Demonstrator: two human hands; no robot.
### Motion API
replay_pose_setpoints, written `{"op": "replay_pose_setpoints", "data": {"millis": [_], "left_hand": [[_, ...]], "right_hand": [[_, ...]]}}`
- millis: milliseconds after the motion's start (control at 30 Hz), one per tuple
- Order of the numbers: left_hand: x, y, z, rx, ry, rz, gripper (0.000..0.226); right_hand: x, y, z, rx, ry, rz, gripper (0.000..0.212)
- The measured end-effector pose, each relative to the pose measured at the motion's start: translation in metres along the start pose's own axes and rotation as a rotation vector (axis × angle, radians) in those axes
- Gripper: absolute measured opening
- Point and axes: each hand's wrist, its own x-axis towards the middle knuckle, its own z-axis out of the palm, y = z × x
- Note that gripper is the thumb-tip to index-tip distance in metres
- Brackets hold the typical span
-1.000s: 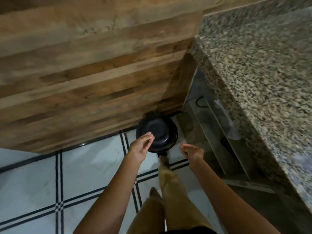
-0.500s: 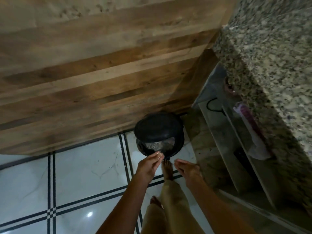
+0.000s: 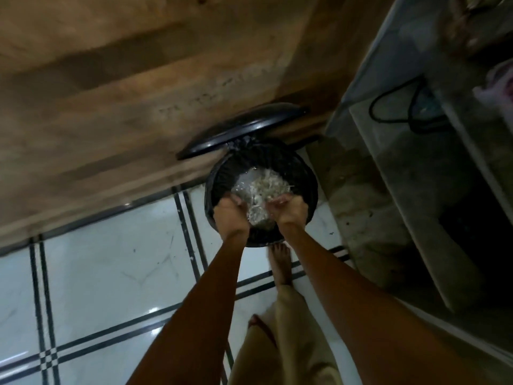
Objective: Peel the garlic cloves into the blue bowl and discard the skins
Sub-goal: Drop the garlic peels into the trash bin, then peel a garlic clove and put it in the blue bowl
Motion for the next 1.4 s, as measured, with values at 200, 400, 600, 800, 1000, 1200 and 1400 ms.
{"op": "replay_pose_setpoints", "data": {"millis": [200,400,600,800,1000,1200,1400], "left_hand": [[-0.002,0.015,-0.008,0.083,-0.138,0.111,0.027],[-0.007,0.027,-0.01,0.292,-0.173,0.249,0.014],[-0.064,0.067,-0.06,0.205,-0.451,0.28,0.038],[-0.264,0.191,-0.147,-0.149,-0.373,0.562,0.015],[-0.53,0.269,-0.12,-0.179,-0.873,0.974,0.005],[-0.74,0.244,-0.035,0.155,-1.127,1.239,0.025],[-0.777,0.227,0.02,0.508,-0.912,1.564,0.02]], "right_hand": [[0.005,0.003,-0.004,-0.186,-0.057,-0.063,0.022],[-0.01,-0.007,-0.01,-0.122,-0.006,-0.117,0.014],[-0.078,-0.038,-0.066,-0.138,-0.103,-0.109,0.03],[-0.269,-0.103,-0.242,0.183,0.177,-0.416,0.022],[-0.427,-0.021,-0.439,0.227,0.913,-0.343,0.033],[-0.56,0.153,-0.58,0.209,1.39,0.059,0.032],[-0.606,0.261,-0.647,0.201,1.271,0.287,0.039]]}}
